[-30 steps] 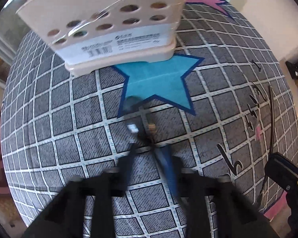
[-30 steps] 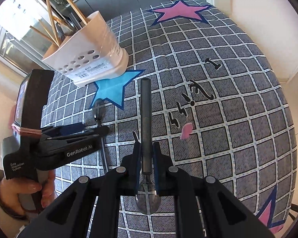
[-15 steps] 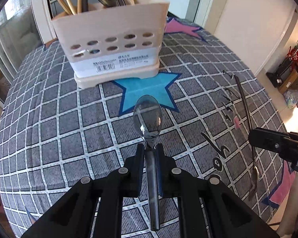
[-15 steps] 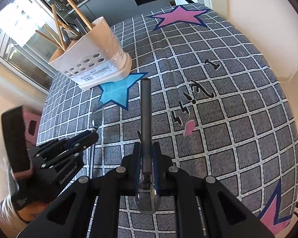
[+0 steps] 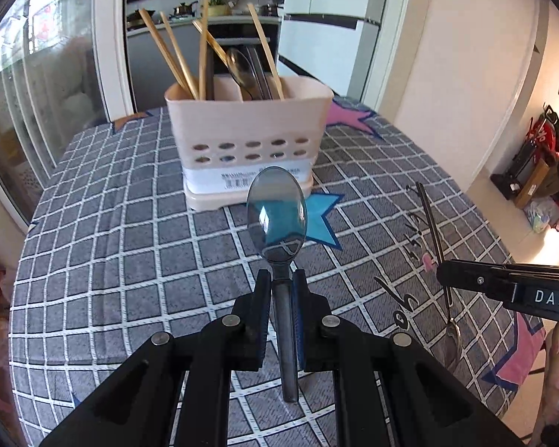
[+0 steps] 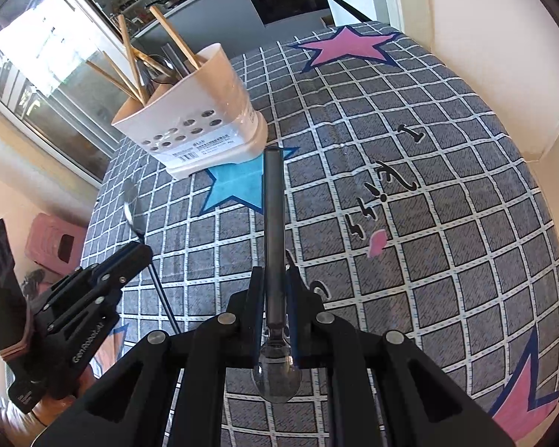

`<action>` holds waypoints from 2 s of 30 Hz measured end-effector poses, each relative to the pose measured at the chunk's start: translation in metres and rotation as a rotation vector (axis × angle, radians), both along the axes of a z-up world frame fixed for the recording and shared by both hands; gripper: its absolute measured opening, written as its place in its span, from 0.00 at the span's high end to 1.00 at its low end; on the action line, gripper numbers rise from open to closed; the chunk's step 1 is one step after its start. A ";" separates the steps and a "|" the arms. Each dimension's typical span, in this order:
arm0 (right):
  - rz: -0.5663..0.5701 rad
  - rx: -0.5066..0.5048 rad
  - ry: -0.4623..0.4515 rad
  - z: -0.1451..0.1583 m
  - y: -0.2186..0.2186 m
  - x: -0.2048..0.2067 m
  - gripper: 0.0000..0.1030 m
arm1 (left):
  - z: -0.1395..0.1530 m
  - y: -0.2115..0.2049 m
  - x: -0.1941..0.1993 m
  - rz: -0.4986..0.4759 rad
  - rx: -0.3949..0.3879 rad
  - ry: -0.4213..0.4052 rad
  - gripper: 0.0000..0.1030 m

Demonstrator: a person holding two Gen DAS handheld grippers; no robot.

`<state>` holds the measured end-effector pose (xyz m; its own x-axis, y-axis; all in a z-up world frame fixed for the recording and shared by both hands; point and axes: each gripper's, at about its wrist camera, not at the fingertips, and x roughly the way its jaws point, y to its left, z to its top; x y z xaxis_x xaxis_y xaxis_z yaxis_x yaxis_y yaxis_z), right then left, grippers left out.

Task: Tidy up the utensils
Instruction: 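Carry both spoons up to the white holder, then lower both spoons into the white holder and open both grippers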

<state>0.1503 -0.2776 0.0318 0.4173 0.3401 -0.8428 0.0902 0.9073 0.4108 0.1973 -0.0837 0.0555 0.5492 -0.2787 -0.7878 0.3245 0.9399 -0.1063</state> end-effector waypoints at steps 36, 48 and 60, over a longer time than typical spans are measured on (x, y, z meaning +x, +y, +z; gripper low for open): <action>0.049 0.018 -0.349 0.098 0.039 0.198 0.88 | 0.106 0.045 0.192 0.146 -0.219 -0.243 0.58; 0.127 -0.218 -0.503 0.064 0.076 0.201 0.88 | 0.062 0.024 0.183 0.092 -0.108 -0.217 0.58; 0.187 -0.304 -0.500 0.035 0.088 0.181 0.88 | 0.034 0.015 0.163 0.085 -0.001 -0.218 0.58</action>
